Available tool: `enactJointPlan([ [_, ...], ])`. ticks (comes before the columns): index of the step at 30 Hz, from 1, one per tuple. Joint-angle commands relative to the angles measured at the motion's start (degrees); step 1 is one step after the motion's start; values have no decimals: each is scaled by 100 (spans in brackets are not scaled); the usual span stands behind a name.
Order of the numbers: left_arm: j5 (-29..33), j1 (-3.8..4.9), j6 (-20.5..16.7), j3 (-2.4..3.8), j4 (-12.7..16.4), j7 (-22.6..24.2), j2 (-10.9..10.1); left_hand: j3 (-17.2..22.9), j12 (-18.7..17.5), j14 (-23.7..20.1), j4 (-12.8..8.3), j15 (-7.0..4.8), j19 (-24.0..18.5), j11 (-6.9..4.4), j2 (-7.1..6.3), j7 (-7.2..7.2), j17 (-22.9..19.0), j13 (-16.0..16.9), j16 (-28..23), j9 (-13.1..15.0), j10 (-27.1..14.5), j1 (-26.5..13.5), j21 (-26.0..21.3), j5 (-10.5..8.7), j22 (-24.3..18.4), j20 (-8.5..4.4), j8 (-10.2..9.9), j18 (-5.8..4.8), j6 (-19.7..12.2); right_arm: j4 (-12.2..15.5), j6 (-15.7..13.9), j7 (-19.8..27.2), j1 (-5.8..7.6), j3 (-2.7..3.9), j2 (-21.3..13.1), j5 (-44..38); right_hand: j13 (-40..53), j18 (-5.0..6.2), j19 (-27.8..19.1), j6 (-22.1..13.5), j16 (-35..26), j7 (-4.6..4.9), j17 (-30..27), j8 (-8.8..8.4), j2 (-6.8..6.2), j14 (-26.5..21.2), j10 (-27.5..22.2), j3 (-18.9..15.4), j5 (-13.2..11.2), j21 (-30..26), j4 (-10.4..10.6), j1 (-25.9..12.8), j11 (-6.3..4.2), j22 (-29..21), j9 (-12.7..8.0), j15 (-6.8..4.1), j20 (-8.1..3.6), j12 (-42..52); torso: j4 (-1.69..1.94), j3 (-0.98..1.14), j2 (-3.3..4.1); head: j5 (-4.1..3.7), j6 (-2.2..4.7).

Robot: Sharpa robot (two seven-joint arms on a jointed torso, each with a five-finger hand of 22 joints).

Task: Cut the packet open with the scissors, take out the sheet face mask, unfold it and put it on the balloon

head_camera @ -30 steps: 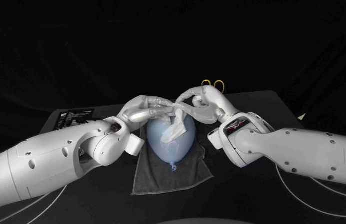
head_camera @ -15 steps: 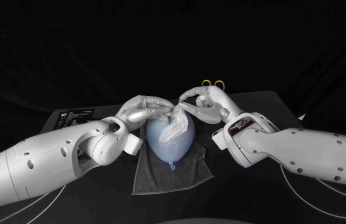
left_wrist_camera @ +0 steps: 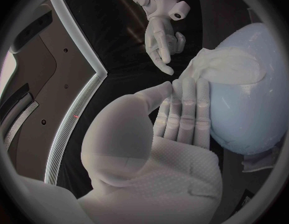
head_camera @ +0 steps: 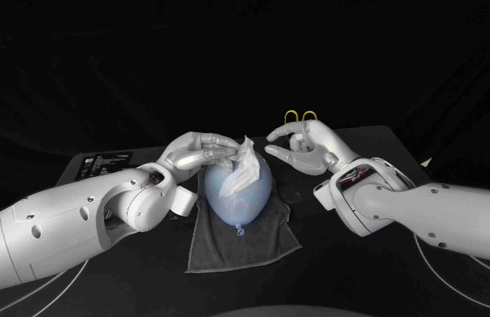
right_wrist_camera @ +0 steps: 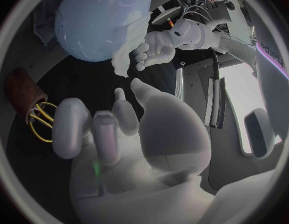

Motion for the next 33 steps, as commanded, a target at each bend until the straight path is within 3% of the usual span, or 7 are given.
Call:
enactJointPlan([
  [1, -145, 1, -27, 0, 9, 73, -1, -6, 17, -12, -23, 9, -26, 11, 2, 9, -6, -4, 12, -6, -37, 42, 19, -1, 6, -2, -18, 105, -46, 95, -79, -484, -65, -1, -58, -819, 232, -60, 85, 156, 25, -62, 1510, 88, -9, 599, 82, -61, -8, 126, 2, 64, -57, 1104, 21, -37, -28, 91, -12, 1, -5, -17, -19],
  [12, -291, 1, 19, -1, 26, 60, -12, -89, 91, -15, -10, 17, -48, 8, 15, 8, -31, 18, 64, -42, -82, 12, 63, -2, 41, 24, 17, 98, -28, 99, -151, -1448, -227, -1, 207, -1732, 350, -119, 215, 513, 25, -255, 1510, 388, -219, 599, 331, -366, 223, 447, 346, -146, -231, 1180, 59, -197, -172, 361, 10, 6, 8, -12, -30],
  [21, -306, 1, 18, -2, 18, 50, -11, -152, 145, 22, -12, 5, -22, -2, 29, -1, -36, 25, 152, -77, -112, 9, 127, -2, 81, 27, 42, 112, -29, -96, -144, -1796, -241, 0, 497, -1958, 350, -123, 224, 508, 25, -271, 1510, 441, -279, 599, 359, -493, 225, 464, 524, -247, -248, 1182, 56, -218, -200, 382, 10, -11, 5, -27, -40],
  [33, -301, 1, 9, -2, 10, 40, -27, -189, 182, 51, -18, -6, 6, -8, 39, -5, -33, 24, 238, -108, -130, 12, 187, -2, 117, 20, 62, 121, -31, -310, -289, -1954, -241, 3, 760, -2194, 300, -104, 188, 474, 25, -269, 1510, 470, -312, 599, 321, -592, 162, 365, 656, -282, -245, 1155, 50, -218, -204, 331, 1, 0, 2, -1, -64],
])
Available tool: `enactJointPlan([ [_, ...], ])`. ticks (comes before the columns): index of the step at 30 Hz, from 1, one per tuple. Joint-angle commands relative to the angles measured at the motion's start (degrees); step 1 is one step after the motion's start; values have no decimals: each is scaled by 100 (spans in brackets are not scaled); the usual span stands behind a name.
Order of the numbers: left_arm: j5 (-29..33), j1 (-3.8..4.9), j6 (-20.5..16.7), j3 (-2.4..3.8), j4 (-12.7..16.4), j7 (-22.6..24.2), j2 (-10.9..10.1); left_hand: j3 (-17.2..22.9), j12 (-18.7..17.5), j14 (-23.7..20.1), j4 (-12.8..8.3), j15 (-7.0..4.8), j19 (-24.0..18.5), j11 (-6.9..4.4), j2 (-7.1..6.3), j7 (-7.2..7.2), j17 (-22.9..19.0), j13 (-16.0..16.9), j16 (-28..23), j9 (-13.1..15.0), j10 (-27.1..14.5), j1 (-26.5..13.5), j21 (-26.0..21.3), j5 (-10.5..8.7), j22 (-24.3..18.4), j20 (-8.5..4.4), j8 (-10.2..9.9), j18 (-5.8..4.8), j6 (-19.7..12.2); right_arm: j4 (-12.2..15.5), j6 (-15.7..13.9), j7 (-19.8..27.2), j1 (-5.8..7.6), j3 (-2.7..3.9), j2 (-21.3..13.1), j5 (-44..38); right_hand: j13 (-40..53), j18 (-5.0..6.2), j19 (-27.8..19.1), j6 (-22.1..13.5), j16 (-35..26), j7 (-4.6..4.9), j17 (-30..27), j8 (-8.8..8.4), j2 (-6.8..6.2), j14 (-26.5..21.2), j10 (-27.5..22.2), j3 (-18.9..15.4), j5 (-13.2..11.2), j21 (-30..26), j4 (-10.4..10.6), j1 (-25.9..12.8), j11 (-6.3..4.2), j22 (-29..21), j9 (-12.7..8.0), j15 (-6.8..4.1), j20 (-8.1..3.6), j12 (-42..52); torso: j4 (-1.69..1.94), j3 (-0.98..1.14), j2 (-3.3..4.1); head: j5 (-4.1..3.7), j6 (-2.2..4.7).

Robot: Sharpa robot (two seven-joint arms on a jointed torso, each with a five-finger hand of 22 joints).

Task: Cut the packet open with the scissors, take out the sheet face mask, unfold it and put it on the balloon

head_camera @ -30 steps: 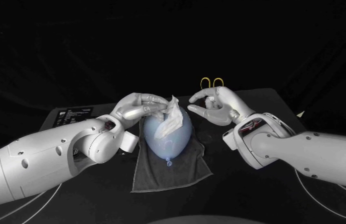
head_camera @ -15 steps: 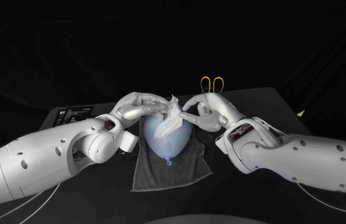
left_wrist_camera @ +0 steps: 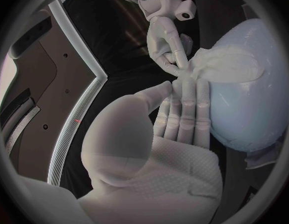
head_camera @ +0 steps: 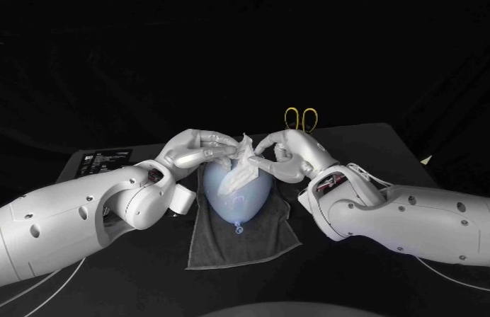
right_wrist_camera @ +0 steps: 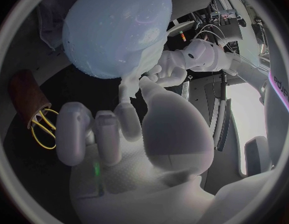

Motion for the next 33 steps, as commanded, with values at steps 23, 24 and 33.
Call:
enactJointPlan([
  [23, 7, 2, 14, -2, 2, 7, -10, -59, 83, 43, -52, -15, 50, -15, 46, -4, 1, -2, 124, -47, -53, 72, 106, -1, 54, -25, 64, 68, -27, -221, -145, -420, -1, 14, 344, -1031, 281, -80, 130, 10, 25, -37, 1507, 209, 4, 587, -12, -195, 33, -42, 280, 151, -39, 1152, 25, -65, -45, -37, -6, 5, -5, 9, -5],
  [24, 7, 2, 14, -2, 2, 6, -10, -59, 83, 43, -52, -15, 50, -15, 46, -4, 1, -2, 124, -47, -53, 72, 106, -1, 54, -25, 64, 68, -27, -235, -132, -440, 0, 14, 355, -1053, 279, -82, 134, 8, 25, -39, 1507, 219, 24, 587, -12, -185, 33, -33, 282, 186, -42, 1155, 25, -67, -47, -37, -5, 5, -5, 8, -2],
  [33, 19, 2, 7, -3, 0, 2, -15, -64, 91, 40, -53, -13, 51, -12, 48, 0, -1, -2, 136, -54, -56, 73, 117, -1, 61, -26, 68, 65, -27, -256, -138, -444, 1, 15, 384, -1069, 309, -98, 171, -13, 25, -137, 1507, 445, 516, 587, 46, 942, -166, 52, -27, 1009, -147, 1178, 35, -157, -145, 19, -9, 4, -6, 10, 6],
])
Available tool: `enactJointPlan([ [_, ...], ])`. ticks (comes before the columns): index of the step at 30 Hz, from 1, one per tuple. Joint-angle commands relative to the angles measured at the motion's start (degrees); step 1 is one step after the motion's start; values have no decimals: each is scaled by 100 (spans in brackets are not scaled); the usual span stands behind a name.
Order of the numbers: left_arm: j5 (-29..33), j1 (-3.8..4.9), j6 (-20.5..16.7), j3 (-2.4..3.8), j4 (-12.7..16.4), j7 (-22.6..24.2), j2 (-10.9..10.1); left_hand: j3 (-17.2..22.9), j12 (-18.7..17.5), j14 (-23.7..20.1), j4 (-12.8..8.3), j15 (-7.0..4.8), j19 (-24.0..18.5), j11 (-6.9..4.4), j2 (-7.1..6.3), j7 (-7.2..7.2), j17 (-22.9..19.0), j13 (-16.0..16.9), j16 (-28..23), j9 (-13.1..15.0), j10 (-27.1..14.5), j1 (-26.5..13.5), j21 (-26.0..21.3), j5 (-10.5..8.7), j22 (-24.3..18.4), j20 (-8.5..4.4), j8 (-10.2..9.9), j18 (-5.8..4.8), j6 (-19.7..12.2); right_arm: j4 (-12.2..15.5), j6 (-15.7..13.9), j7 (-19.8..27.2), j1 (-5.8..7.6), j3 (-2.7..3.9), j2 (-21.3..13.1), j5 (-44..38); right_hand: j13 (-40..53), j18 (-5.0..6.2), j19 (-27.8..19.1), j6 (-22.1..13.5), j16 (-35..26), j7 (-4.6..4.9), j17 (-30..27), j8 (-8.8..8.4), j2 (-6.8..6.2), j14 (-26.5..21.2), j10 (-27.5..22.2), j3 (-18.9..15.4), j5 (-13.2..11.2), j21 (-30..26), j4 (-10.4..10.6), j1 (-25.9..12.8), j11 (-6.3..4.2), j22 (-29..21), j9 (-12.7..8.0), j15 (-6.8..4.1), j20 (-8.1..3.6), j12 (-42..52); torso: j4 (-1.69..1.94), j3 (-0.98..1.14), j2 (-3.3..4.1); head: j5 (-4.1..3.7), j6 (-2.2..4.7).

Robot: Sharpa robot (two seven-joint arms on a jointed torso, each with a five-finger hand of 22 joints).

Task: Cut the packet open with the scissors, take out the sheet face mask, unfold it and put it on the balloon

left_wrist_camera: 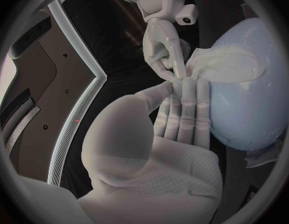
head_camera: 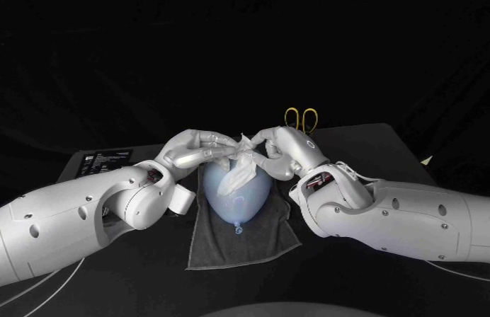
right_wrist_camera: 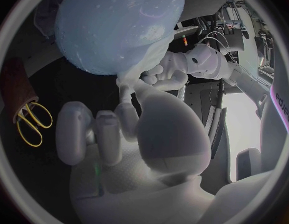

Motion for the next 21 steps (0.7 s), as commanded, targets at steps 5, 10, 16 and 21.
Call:
enactJointPlan([
  [5, 22, 2, 9, -1, 2, 12, 5, -2, 28, 15, -20, -8, 30, 9, 6, 12, 1, 8, 37, -6, -39, 30, 37, 3, 9, -6, 22, 78, -19, 0, 3, -87, 0, 5, 18, -182, 268, -100, 193, -101, 25, -33, 1505, 273, -217, 599, 43, 1032, 169, 53, -301, -57, -37, 1183, 77, -32, -46, 27, 1, 1, 1, -2, 13],
  [10, 35, 2, 9, -1, 2, 11, -1, -2, 28, 15, -20, -8, 30, 9, 6, 12, 1, 8, 37, -6, -39, 30, 37, 3, 9, -6, 22, 78, -19, 15, -15, -105, 0, 5, 0, -185, 272, -105, 201, -147, 25, -28, 1505, 395, -298, 599, 59, 1333, 289, 75, -465, -179, -39, 1189, 125, -31, -48, 37, 0, 3, 1, -5, 15],
  [16, 44, 2, 6, -1, 3, 5, -5, -9, 33, 9, -14, -2, 25, 15, 8, 21, -2, 5, 49, -17, -49, 19, 44, 4, 14, -5, 22, 74, -28, 102, -128, 28, 0, 5, -103, 110, 328, -121, 231, -192, 25, -16, 1505, 504, -255, 599, 121, 1670, 461, 157, -578, -332, -33, 1211, 165, -30, -47, 105, 0, 1, 1, -9, 19],
  [21, 47, 2, 8, -1, 5, -12, -12, -21, 36, -4, 18, 11, 9, 24, 21, 29, -8, -3, 73, -33, -70, -18, 44, 3, 17, 4, 26, 67, -41, 208, -5, 703, 9, 4, -277, 1486, 379, -119, 229, -211, 25, 6, 1505, 573, -170, 599, 170, 2103, 545, 151, -736, -423, -20, 1209, 179, -23, -45, 164, -3, 1, -4, 10, 17],
])
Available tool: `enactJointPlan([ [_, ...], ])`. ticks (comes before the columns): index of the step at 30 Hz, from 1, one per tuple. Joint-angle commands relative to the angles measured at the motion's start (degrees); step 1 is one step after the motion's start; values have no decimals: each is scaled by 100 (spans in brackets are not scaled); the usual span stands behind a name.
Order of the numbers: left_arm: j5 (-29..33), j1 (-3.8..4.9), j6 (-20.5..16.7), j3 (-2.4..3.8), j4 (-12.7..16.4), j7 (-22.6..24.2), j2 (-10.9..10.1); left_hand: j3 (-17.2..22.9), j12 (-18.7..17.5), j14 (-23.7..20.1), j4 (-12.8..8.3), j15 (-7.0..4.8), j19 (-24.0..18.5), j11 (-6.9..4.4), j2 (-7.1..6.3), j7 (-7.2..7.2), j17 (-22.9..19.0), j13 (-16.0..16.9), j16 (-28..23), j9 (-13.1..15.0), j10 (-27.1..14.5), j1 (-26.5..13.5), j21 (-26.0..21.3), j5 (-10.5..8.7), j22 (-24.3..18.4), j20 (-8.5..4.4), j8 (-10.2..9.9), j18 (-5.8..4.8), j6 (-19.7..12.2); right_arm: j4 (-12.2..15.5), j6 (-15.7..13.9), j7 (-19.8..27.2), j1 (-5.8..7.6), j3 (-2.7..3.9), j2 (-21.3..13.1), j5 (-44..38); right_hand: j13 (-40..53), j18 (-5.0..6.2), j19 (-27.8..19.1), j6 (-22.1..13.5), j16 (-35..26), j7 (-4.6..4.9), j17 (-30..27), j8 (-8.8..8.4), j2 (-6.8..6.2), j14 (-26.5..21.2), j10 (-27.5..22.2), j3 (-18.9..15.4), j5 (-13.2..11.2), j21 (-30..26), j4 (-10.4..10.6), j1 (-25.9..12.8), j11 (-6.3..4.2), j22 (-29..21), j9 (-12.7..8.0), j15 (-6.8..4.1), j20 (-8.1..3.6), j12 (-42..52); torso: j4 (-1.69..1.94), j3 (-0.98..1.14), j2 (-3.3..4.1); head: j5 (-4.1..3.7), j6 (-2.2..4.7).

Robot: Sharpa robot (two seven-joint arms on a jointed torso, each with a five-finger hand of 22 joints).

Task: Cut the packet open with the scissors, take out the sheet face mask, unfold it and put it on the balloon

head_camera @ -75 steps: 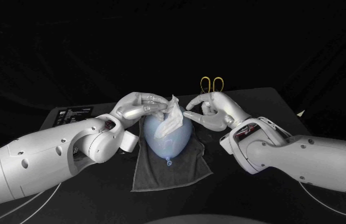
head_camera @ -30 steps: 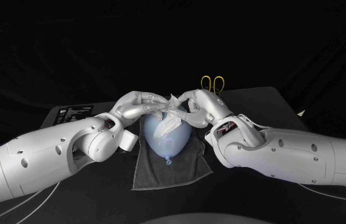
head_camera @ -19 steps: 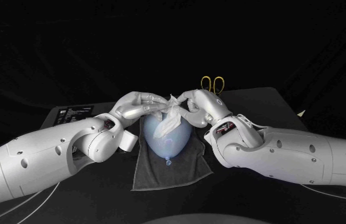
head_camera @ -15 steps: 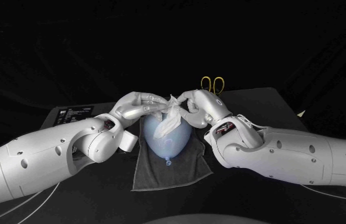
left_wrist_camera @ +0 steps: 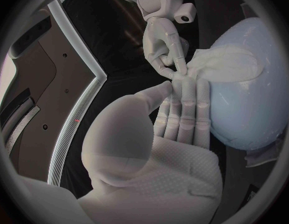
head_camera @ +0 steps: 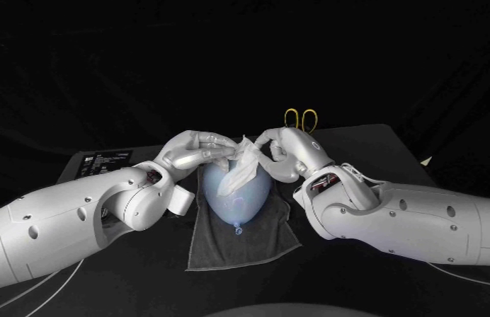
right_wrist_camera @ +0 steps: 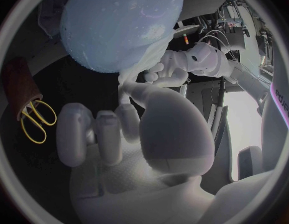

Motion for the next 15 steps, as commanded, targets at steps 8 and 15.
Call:
enactJointPlan([
  [8, -92, 1, 65, -1, 32, -71, 4, -208, 41, 402, 306, -71, 326, -58, 4, -62, 161, -98, 616, -99, -29, -341, 69, 1, -25, -21, 85, 137, -90, 122, 1269, 2770, 45, 2, -293, 4690, 259, 35, 87, -225, 20, 108, 1510, 24, 347, 597, -137, 403, -556, -355, -335, -297, 100, 1111, -5, 71, 55, -170, -4, 5, -3, 3, 43],
  [15, -291, 2, -76, -1, 25, -229, 48, -212, 138, 1148, 553, -162, 918, -126, -100, -110, 1140, -145, 1904, -222, 96, -448, 210, 7, -43, -146, 163, 133, -165, -114, 2013, 3218, 64, 0, -277, 6239, 102, 71, -3, -323, 15, 141, 1498, -1, 449, 593, -300, 255, -569, -544, -429, -311, 131, 1060, -10, 100, 83, -363, -4, -2, -35, -18, 290],
])
